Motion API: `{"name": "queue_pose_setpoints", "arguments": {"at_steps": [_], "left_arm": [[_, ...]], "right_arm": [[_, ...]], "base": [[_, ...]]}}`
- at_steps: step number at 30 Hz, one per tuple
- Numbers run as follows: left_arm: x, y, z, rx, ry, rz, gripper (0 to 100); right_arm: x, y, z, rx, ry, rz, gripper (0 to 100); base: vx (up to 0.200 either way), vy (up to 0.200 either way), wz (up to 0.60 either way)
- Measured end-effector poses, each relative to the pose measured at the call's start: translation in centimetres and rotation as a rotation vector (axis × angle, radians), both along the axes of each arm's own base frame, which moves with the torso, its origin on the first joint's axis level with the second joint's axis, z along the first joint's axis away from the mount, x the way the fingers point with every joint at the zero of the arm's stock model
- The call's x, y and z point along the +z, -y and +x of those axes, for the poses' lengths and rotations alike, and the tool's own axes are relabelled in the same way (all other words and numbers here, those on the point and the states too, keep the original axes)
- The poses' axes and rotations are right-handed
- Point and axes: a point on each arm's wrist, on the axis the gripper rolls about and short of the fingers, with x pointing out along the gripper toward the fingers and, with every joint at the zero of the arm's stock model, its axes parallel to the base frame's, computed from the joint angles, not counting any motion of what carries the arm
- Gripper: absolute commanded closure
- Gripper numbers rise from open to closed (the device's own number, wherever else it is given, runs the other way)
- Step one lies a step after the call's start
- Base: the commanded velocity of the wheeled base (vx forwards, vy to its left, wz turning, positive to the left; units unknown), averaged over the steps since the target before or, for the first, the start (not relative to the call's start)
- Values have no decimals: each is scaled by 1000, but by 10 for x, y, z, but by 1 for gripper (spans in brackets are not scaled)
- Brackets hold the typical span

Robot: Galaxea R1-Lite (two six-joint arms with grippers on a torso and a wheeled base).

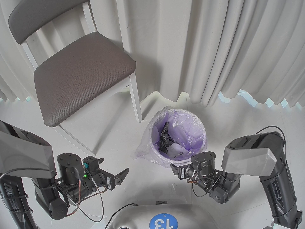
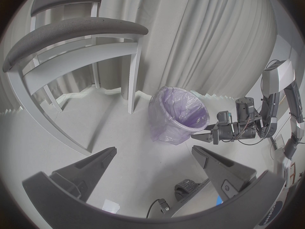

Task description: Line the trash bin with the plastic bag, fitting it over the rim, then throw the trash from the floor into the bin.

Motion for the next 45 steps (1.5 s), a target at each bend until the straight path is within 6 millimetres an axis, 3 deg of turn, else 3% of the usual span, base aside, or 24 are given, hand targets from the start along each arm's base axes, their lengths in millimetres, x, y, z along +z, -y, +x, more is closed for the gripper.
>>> {"name": "queue_pose_setpoints", "arguments": {"at_steps": [15, 16, 36, 41, 45], "left_arm": [[-5, 1, 3, 1, -10, 7, 0], [-5, 1, 3, 1, -10, 8, 0], [-10, 2, 6, 3, -20, 14, 0], [-11, 2, 6, 3, -23, 15, 0], [-12, 2, 6, 4, -25, 17, 0]], "right_arm": [[-5, 11, 23, 49, 109, 22, 0], [-6, 12, 24, 52, 110, 18, 100], [-15, 24, 34, 45, 99, 4, 100], [-19, 33, 36, 55, 51, -33, 100], [-16, 52, 51, 66, 57, -66, 100]], "base": [[0, 0, 0], [0, 0, 0], [0, 0, 0], [0, 0, 0], [0, 0, 0]]}}
